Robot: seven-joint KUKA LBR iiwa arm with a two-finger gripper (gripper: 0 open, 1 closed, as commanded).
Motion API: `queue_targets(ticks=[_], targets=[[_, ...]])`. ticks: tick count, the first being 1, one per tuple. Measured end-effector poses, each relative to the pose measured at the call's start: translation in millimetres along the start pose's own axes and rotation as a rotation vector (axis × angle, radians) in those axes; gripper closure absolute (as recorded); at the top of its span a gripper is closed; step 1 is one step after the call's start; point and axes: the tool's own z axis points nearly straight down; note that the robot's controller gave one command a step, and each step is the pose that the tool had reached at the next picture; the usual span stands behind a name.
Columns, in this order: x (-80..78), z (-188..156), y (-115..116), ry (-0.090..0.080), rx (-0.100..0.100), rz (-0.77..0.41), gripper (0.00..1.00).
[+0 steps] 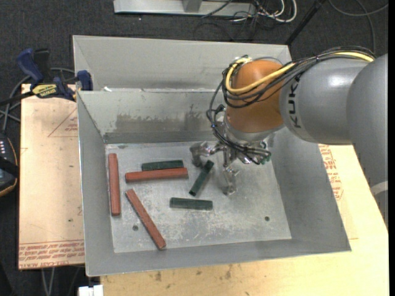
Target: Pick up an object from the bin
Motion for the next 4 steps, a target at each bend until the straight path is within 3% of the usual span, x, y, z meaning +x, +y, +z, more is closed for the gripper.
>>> queue_targets(ticks=[1, 2, 3, 4], targets=[[-0.6, -2, -1, -0.003, 0.002, 0.002, 1.0], [20.7, -173, 12, -0.008, 0.009, -0.271, 1.0], [-15.4, -114, 75, 0.0, -0.003, -0.291, 1.0], [77.4, -74, 147, 0.006, -0.003, -0.083, 1.0]])
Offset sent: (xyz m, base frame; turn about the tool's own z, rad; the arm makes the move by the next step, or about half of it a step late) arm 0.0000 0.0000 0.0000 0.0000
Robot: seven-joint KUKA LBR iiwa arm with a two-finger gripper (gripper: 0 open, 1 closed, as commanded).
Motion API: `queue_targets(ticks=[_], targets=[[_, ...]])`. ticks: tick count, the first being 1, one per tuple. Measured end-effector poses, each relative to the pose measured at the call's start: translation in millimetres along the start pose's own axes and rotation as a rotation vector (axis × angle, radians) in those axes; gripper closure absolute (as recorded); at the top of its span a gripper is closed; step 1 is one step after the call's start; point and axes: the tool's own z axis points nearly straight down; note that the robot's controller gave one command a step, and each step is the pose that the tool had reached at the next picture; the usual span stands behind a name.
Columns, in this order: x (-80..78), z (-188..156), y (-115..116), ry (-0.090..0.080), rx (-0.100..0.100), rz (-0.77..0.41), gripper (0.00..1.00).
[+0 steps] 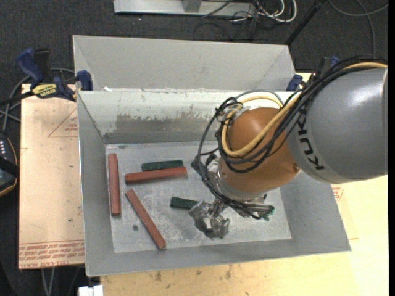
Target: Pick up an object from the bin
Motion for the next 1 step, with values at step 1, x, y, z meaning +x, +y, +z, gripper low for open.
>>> queue_targets(ticks=[1], targets=[[-1.9, -1.3, -1.9, -0.005, 0.004, -0.001, 0.0]])
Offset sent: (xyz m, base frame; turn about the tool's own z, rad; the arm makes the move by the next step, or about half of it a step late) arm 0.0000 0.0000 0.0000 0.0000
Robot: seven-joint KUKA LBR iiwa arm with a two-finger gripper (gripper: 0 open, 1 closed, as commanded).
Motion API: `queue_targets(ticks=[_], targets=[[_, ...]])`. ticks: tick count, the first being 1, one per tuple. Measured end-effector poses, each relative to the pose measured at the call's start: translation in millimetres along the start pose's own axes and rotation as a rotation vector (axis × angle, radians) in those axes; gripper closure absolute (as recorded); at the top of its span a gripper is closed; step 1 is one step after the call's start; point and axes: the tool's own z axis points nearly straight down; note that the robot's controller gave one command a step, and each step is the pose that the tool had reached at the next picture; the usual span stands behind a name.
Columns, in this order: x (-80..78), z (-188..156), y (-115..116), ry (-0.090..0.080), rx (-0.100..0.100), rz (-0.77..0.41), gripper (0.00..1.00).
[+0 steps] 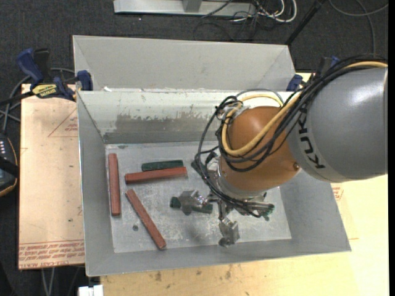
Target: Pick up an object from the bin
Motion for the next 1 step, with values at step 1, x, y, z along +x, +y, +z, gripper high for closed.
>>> queue_targets(ticks=[1], targets=[[-90.9, 64.1, 1.2, -0.005, -0.002, 0.023, 0.0]])
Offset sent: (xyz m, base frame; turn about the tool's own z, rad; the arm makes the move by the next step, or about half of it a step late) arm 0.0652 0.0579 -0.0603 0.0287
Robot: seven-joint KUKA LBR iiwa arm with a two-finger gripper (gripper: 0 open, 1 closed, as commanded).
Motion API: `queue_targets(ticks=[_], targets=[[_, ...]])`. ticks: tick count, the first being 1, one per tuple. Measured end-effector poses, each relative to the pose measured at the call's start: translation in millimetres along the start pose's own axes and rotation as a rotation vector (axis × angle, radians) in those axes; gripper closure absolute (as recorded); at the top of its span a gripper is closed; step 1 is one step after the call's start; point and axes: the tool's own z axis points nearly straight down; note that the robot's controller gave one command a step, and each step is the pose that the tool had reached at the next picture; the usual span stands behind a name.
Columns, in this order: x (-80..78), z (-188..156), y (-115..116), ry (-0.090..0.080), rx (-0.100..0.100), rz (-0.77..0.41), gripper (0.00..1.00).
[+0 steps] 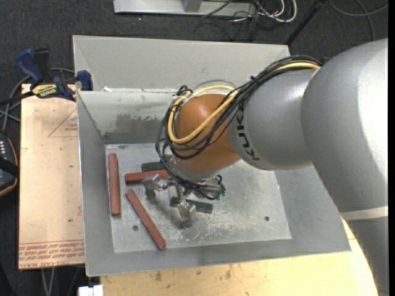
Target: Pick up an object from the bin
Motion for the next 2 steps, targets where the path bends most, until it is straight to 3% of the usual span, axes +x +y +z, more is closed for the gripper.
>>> queue_targets(ticks=[1, 2], targets=[[14.3, 10.0, -83.8, 0.002, 0.007, -0.137, 0.0], [12.1, 8.9, -80.6, 0.001, 0.004, -0.141, 1.0]])
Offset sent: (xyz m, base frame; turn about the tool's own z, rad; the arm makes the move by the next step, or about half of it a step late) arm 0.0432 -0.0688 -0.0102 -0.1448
